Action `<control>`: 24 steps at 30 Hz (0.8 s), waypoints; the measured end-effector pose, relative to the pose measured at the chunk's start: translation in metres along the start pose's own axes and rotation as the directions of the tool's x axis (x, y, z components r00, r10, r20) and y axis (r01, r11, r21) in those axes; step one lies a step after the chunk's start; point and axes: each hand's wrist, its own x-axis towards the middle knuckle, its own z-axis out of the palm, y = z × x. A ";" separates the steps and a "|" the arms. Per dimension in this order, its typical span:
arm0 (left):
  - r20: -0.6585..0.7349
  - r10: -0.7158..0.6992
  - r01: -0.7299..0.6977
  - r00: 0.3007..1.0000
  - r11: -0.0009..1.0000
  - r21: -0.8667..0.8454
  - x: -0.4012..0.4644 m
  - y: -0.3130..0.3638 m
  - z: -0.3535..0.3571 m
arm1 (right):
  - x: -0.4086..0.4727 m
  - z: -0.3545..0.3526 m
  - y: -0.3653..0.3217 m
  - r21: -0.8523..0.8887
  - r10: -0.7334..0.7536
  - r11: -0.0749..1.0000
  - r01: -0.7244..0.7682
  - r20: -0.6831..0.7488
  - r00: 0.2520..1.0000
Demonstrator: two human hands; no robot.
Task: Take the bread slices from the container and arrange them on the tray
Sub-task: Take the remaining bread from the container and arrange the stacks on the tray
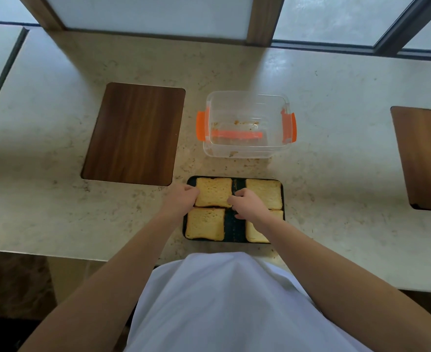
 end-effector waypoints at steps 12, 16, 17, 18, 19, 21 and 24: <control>-0.119 0.010 -0.020 0.993 0.996 -0.083 -0.026 -0.024 -0.010 | -0.026 0.001 0.012 0.009 0.032 0.999 -0.032 -0.004 0.999; -0.072 -0.064 0.059 0.995 0.996 -0.070 -0.041 -0.044 -0.014 | -0.035 0.013 0.022 -0.055 0.049 0.998 -0.043 0.104 0.993; -0.053 -0.085 0.081 0.995 0.994 -0.078 -0.043 -0.047 -0.013 | -0.036 0.016 0.024 -0.069 0.046 0.997 -0.039 0.106 0.993; -0.042 -0.101 0.097 0.994 0.992 -0.081 -0.045 -0.048 -0.012 | -0.036 0.019 0.026 -0.081 0.047 0.996 -0.039 0.104 0.993; -0.041 -0.111 0.108 0.993 0.991 -0.080 -0.046 -0.049 -0.011 | -0.037 0.022 0.027 -0.086 0.055 0.995 -0.046 0.101 0.993; -0.047 -0.115 0.111 0.992 0.991 -0.073 -0.049 -0.048 -0.007 | -0.037 0.025 0.029 -0.094 0.073 0.994 -0.063 0.101 0.992; -0.023 -0.100 0.099 0.995 0.994 -0.034 -0.051 -0.046 -0.002 | -0.038 0.026 0.030 -0.100 0.073 0.993 -0.063 0.104 0.992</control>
